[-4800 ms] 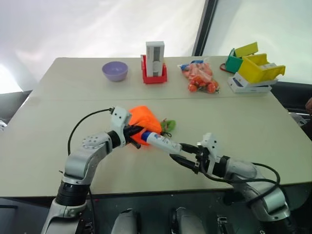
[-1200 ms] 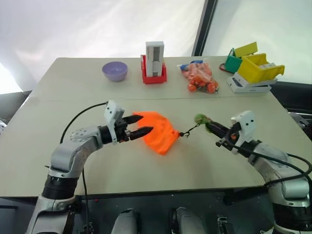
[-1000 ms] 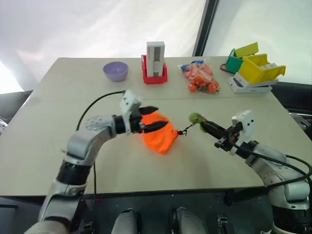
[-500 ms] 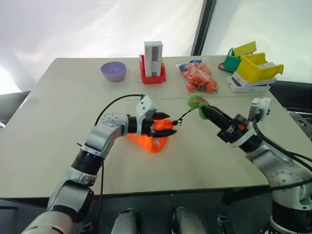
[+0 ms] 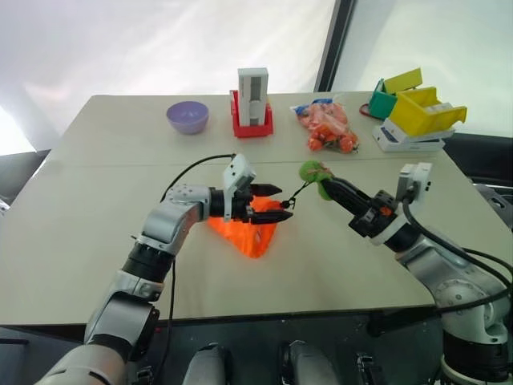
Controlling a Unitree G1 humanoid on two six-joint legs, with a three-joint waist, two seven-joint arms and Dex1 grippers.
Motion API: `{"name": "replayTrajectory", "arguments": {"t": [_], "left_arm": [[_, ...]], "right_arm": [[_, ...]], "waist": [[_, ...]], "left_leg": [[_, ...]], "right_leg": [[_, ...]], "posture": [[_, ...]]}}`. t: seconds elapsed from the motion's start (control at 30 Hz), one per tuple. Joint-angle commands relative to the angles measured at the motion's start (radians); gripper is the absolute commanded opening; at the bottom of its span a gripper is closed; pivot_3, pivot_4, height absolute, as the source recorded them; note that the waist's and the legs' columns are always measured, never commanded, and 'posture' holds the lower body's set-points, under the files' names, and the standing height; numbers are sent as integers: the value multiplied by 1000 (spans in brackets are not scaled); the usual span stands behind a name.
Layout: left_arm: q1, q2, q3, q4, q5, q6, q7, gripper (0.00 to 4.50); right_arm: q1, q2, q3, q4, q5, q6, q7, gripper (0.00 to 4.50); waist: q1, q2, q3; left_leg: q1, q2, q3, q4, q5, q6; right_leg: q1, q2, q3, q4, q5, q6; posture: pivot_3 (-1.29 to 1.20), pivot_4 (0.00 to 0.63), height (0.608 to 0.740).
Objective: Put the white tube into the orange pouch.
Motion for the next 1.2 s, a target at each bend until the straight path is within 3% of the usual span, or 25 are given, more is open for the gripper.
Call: {"name": "replayTrajectory", "arguments": {"t": [0.03,0.27,0.5,0.73,0.87,1.03,1.2], "left_arm": [[19,2,9,-27,49,-82,42,3782],[159,-27,13,-169,112,-123,191,3782],[200,-72,-25,-235,190,-165,314,3782],[214,-85,-143,-269,344,-260,377,3782],[218,-104,-230,-249,533,-332,516,3782],[269,-162,-286,-274,681,-347,667,3782],[320,-220,-278,-301,739,-302,754,3782]], "right_arm": [[3,26,-24,22,-5,-38,-30,0],[66,102,-53,97,19,-52,-65,0],[71,140,-80,122,84,-48,-73,0],[58,167,-114,120,211,-27,-112,0],[68,175,-102,97,249,-23,-139,0],[71,170,-96,85,283,-15,-162,0],[71,157,-98,86,319,0,-178,0]], "waist": [[0,0,0],[1,0,0],[0,0,0],[1,1,-1],[0,1,-1],[1,1,-1],[1,1,-1]], "left_leg": [[0,0,0,0,0,0],[0,1,0,0,0,0],[0,1,0,1,0,0],[1,1,0,0,0,0],[1,1,0,0,0,0],[1,1,0,0,0,0],[0,1,0,0,0,1]], "right_leg": [[0,0,0,0,0,0],[0,0,0,0,0,1],[1,-1,0,1,0,0],[1,0,0,0,0,0],[1,0,0,0,0,0],[1,-1,0,0,0,0],[0,-1,0,0,0,0]], "posture": [[0,150,740],[0,150,740],[0,150,740],[0,150,740],[0,150,740],[0,150,740],[0,150,740]]}}
